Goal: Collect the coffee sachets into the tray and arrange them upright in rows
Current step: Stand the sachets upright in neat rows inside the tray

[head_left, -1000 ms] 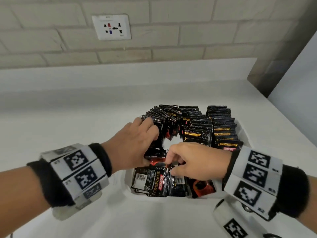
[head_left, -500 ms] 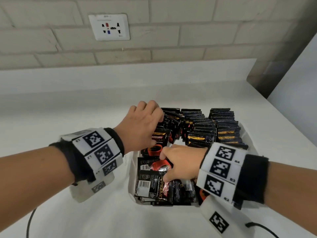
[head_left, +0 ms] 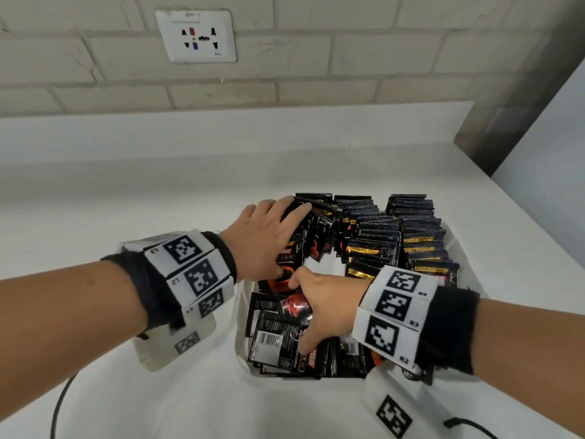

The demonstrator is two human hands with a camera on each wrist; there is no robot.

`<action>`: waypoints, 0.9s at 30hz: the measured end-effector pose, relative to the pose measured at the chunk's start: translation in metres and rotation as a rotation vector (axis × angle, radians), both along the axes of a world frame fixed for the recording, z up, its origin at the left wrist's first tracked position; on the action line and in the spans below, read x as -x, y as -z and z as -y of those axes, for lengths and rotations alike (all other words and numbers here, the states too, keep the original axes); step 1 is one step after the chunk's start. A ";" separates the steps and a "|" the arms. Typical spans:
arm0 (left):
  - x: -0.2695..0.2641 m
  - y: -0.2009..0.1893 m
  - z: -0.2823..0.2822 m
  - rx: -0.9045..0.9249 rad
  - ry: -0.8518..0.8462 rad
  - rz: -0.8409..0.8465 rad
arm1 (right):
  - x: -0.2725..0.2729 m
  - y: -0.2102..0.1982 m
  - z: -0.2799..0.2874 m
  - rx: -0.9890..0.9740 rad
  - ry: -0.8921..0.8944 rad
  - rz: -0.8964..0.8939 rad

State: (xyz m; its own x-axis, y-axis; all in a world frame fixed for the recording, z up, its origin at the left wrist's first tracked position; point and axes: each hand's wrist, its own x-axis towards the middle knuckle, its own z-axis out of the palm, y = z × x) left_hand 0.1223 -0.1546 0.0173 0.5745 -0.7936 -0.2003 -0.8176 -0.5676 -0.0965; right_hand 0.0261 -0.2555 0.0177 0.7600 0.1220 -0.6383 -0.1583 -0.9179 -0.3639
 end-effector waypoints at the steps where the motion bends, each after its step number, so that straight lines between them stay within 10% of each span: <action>1: 0.000 0.000 0.001 -0.009 0.011 -0.005 | 0.001 0.000 0.000 0.005 -0.007 -0.002; 27: -0.004 -0.003 0.004 0.018 0.051 0.029 | -0.012 -0.001 -0.010 -0.037 0.076 -0.014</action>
